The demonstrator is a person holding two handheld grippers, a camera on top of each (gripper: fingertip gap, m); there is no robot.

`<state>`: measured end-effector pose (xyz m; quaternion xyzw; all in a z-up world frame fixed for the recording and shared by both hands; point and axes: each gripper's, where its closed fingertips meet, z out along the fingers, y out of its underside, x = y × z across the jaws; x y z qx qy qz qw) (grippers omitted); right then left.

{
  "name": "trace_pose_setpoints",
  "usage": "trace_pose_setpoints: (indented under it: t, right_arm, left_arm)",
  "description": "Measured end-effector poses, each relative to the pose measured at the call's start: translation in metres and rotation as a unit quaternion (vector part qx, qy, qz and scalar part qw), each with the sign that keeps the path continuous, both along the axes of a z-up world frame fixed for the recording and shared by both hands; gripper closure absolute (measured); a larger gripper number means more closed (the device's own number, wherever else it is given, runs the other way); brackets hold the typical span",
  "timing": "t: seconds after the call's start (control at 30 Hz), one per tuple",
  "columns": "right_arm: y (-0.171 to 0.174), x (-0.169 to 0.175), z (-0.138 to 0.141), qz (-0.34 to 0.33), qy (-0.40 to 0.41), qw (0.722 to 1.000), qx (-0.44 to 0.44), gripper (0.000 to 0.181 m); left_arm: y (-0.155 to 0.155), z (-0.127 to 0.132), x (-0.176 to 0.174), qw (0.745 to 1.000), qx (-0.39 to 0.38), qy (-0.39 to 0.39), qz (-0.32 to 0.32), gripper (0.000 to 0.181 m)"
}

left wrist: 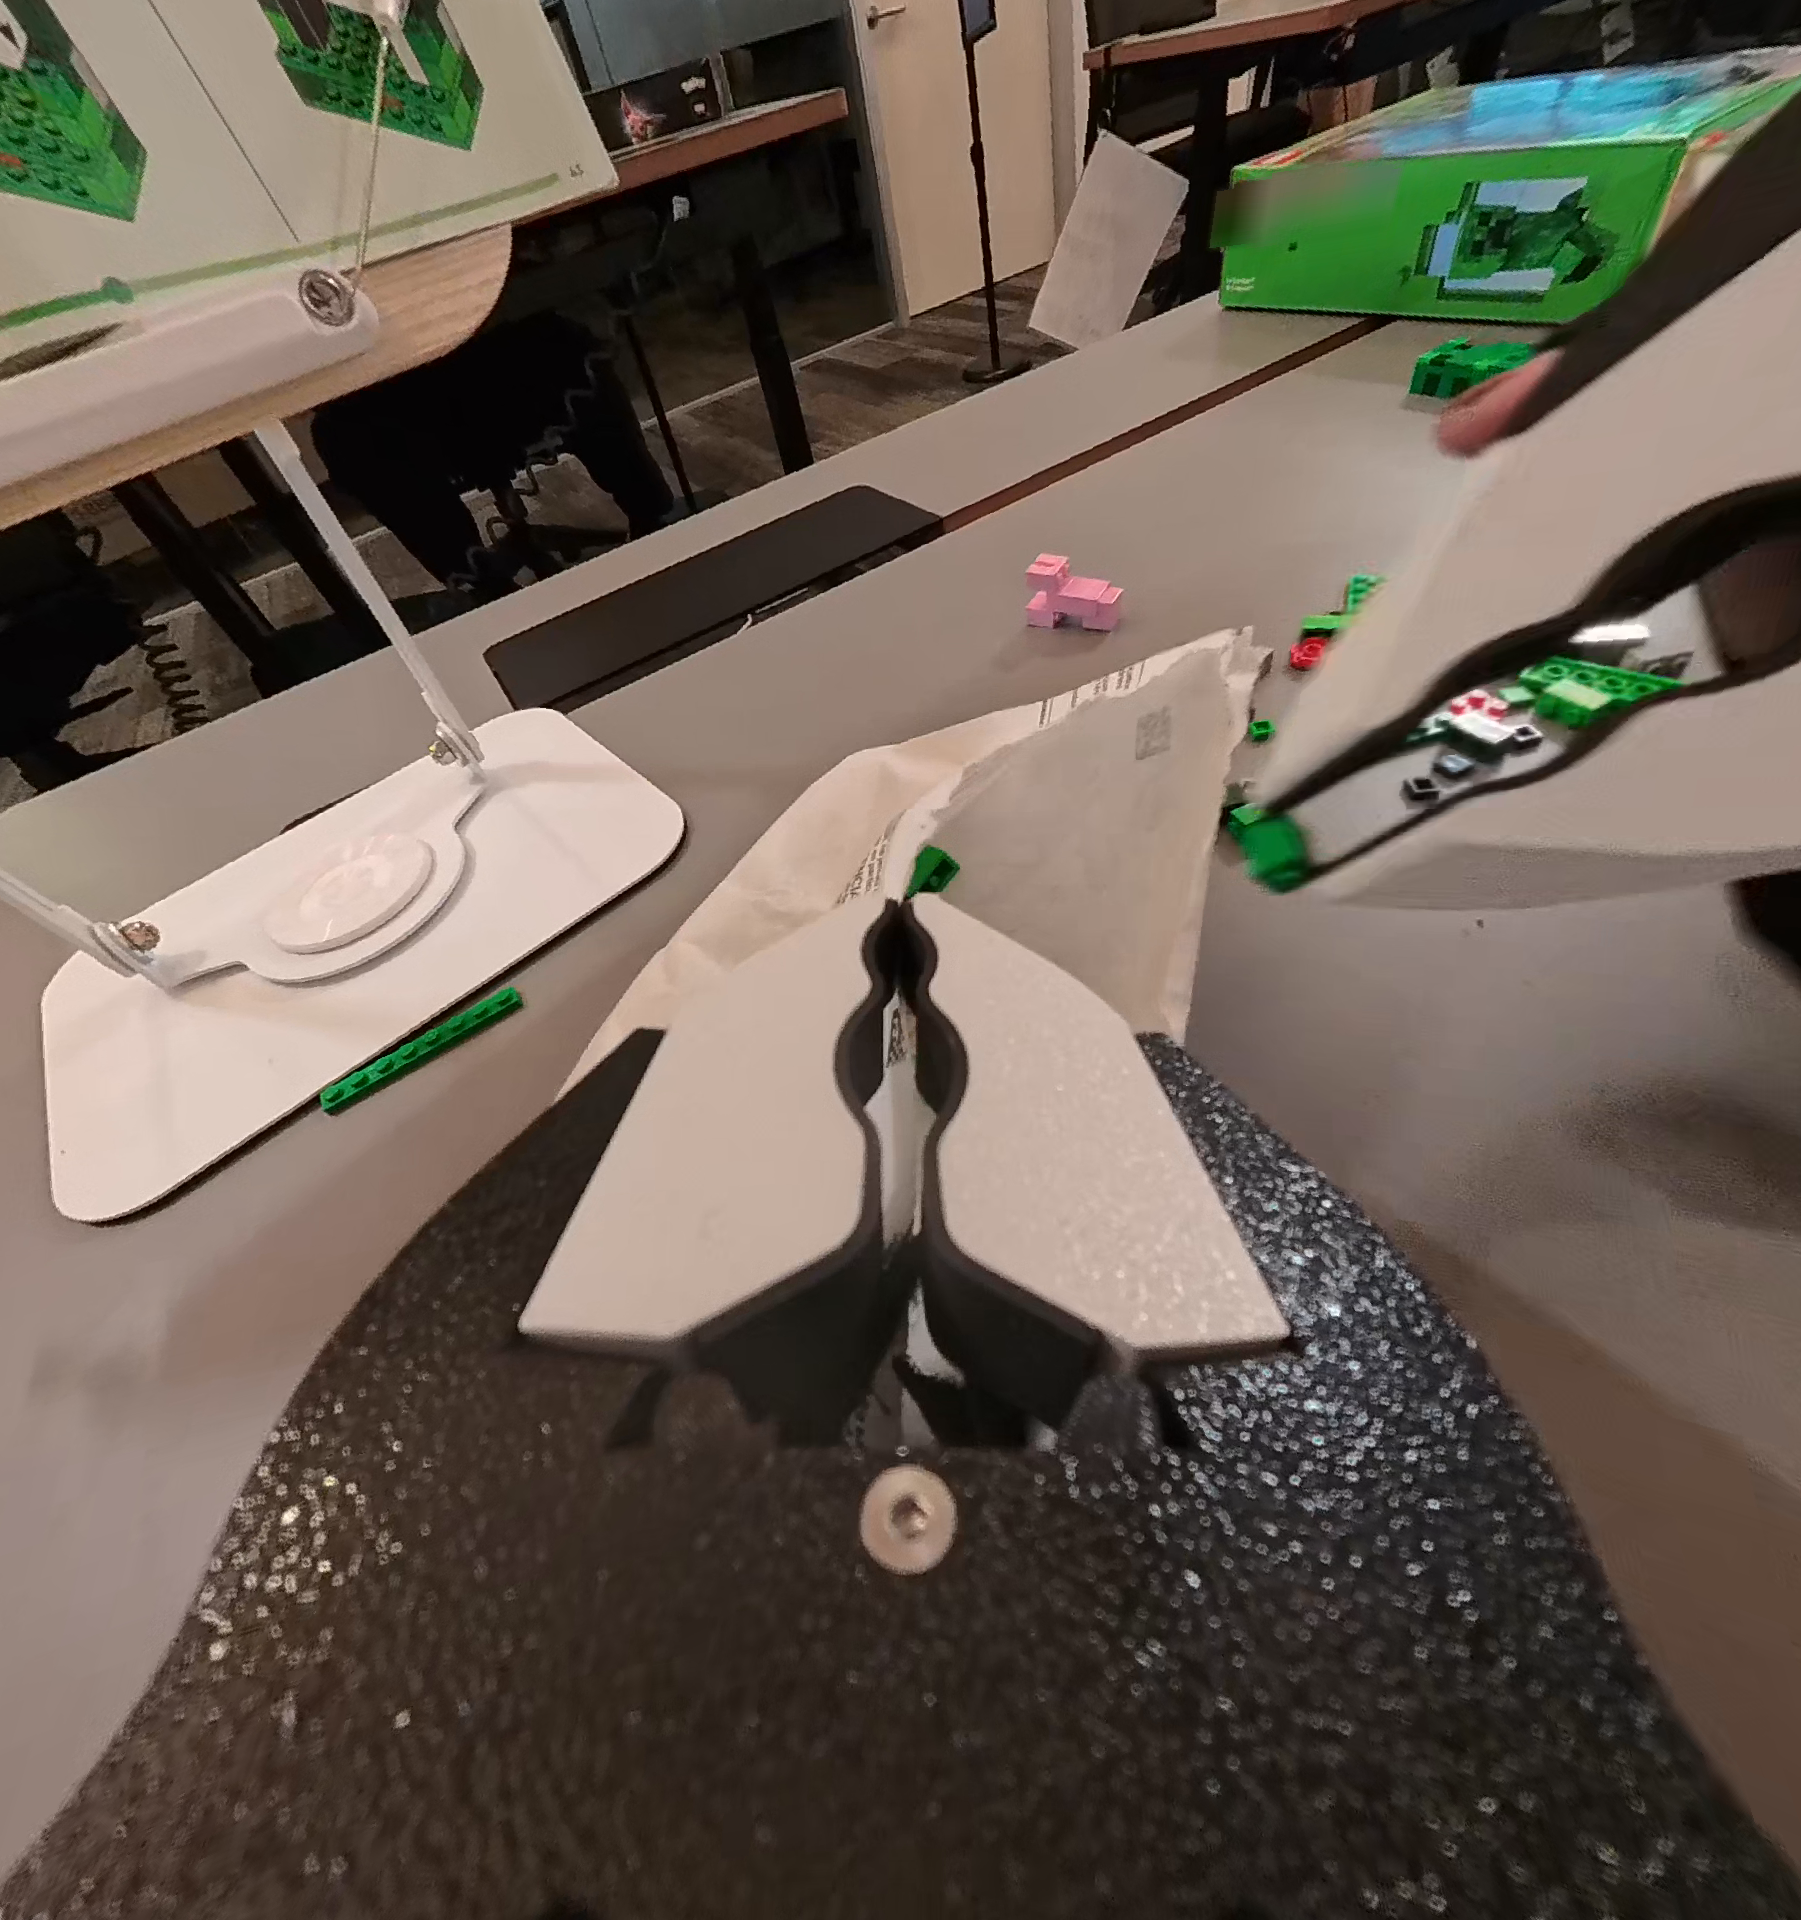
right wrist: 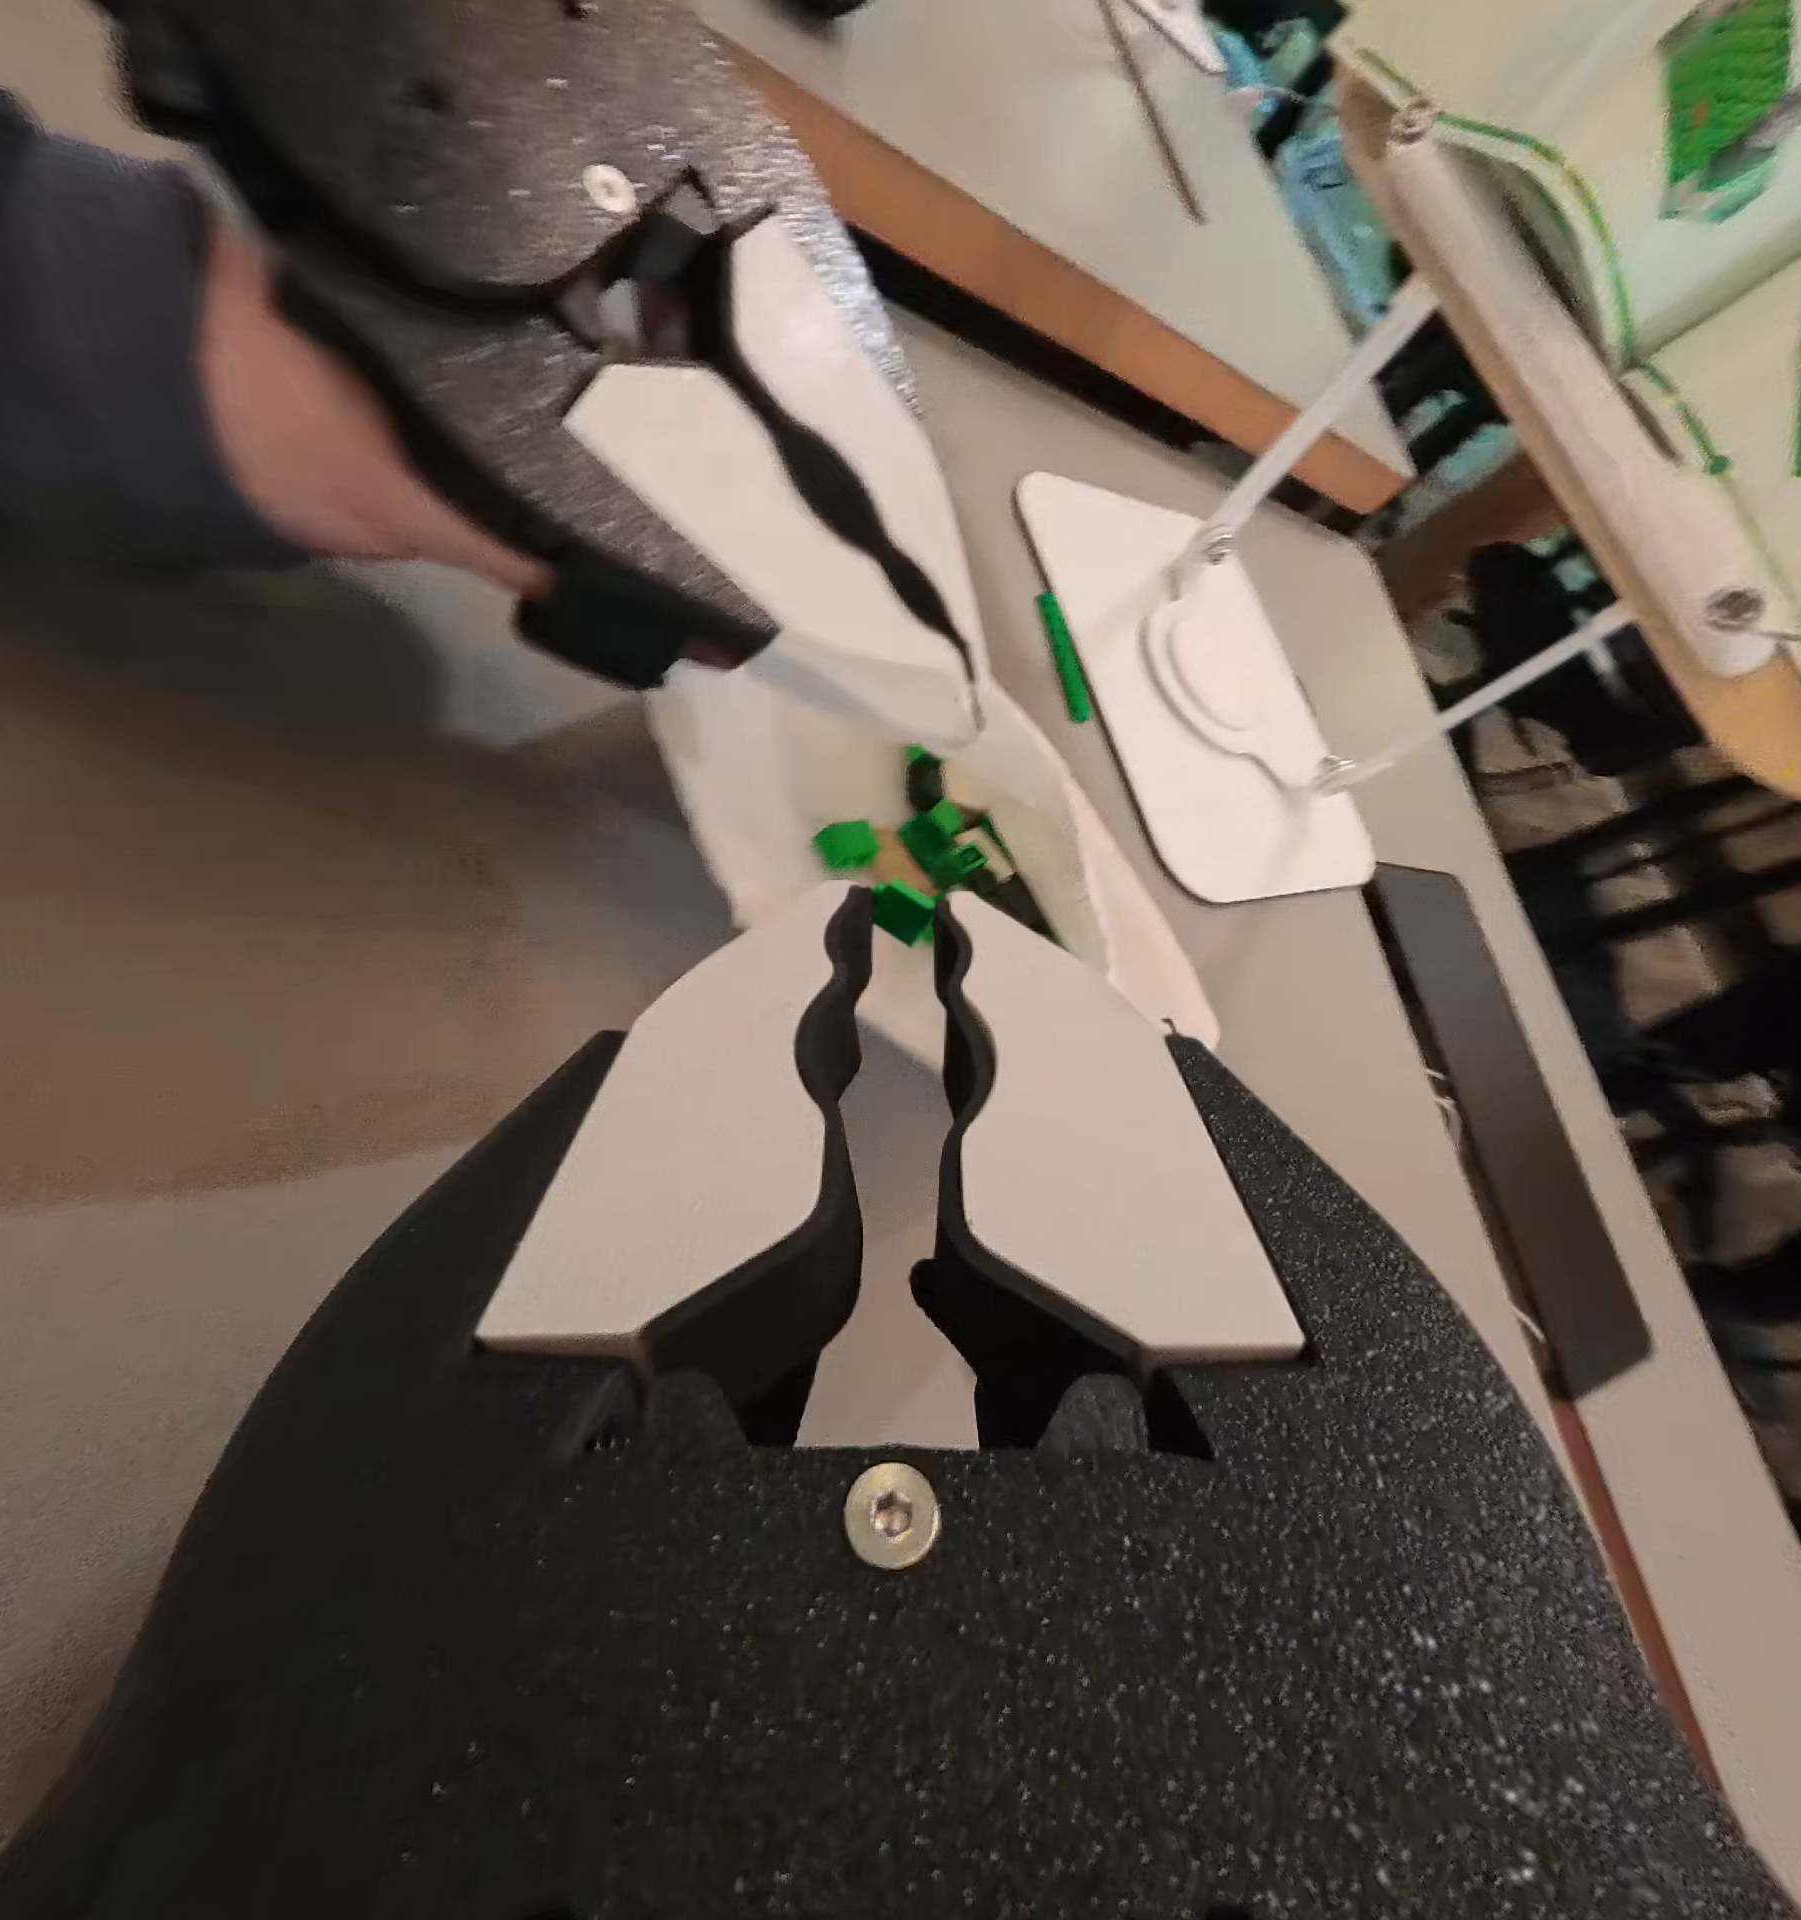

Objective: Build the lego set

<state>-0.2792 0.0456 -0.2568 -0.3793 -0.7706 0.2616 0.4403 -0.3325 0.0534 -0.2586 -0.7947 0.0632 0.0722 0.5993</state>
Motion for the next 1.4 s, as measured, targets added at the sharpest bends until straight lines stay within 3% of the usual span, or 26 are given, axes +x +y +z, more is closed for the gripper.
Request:
trace_pose_setpoints:
  t: [0.03, 0.2, 0.43, 0.53, 0.67, 0.8, 0.93, 1.1, 1.4]
  right_arm:
    - [0.002, -0.009, -0.002, -0.016, 0.011, 1.000, 0.007, 0.171]
    - [0.012, -0.028, -0.013, -0.057, 0.005, 0.998, 0.018, 0.168]
    - [0.009, -0.021, -0.016, -0.057, -0.006, 0.998, 0.005, 0.164]
    - [0.016, 0.004, 0.000, -0.065, 0.005, 0.998, -0.002, 0.164]
    - [0.077, 0.061, 0.011, -0.133, -0.018, 0.990, -0.038, 0.165]
    - [0.155, 0.133, -0.022, -0.238, -0.147, 0.958, -0.059, 0.166]
    - [0.183, 0.174, -0.054, -0.266, -0.242, 0.931, -0.063, 0.167]
    - [0.190, 0.188, -0.075, -0.266, -0.300, 0.916, -0.023, 0.170]
    - [0.177, 0.180, -0.083, -0.242, -0.306, 0.919, -0.059, 0.172]
  left_arm:
    - [0.000, -0.001, 0.001, 1.000, -0.001, -0.001, -0.001, 0.181]
    - [0.002, -0.004, 0.002, 1.000, -0.006, 0.002, -0.002, 0.181]
    - [0.001, -0.002, 0.000, 1.000, -0.003, 0.001, 0.000, 0.181]
    - [0.001, -0.002, -0.001, 1.000, -0.003, -0.002, 0.002, 0.181]
    - [0.000, 0.000, -0.003, 1.000, 0.000, -0.004, 0.004, 0.181]
    - [0.000, 0.000, -0.002, 1.000, -0.002, -0.004, 0.003, 0.181]
    - [0.000, 0.000, -0.001, 1.000, -0.004, 0.004, 0.002, 0.181]
    - [0.000, -0.001, -0.001, 1.000, -0.005, 0.003, 0.001, 0.181]
    - [0.000, -0.001, -0.004, 1.000, -0.001, 0.017, 0.008, 0.181]
